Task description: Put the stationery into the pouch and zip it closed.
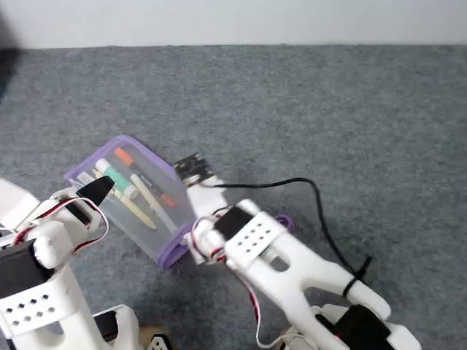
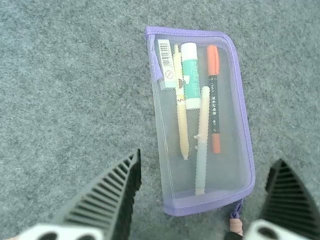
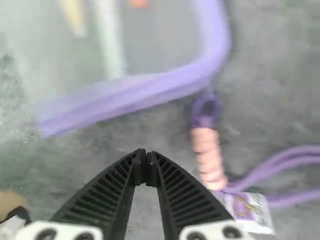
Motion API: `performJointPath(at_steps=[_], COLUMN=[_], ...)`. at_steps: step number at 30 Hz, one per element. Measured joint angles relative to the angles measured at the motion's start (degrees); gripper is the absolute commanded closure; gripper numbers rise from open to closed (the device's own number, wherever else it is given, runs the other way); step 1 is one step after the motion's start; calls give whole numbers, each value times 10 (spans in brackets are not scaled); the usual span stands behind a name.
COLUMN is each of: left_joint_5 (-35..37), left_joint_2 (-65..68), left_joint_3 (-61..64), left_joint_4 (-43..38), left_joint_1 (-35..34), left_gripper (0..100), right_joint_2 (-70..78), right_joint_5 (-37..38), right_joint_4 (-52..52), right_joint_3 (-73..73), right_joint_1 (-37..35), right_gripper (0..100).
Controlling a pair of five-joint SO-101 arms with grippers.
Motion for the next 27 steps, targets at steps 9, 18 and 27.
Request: performJointPath(at_steps=[9, 18, 27], left_joint_5=[0, 1, 1], left_joint_2=[0, 0, 0], left_joint_3=[0, 0, 0], left_joint_4=[0, 0, 0], left_joint_1=[0, 0, 0], left_gripper=[622, 622, 622], right_joint_2=[0, 47, 143], right_joint_5=[24, 24, 25], right_joint_4=[55, 45, -30], right_joint_3=[0, 0, 0], right_joint_1=[57, 49, 50], right_gripper=[801, 801, 801])
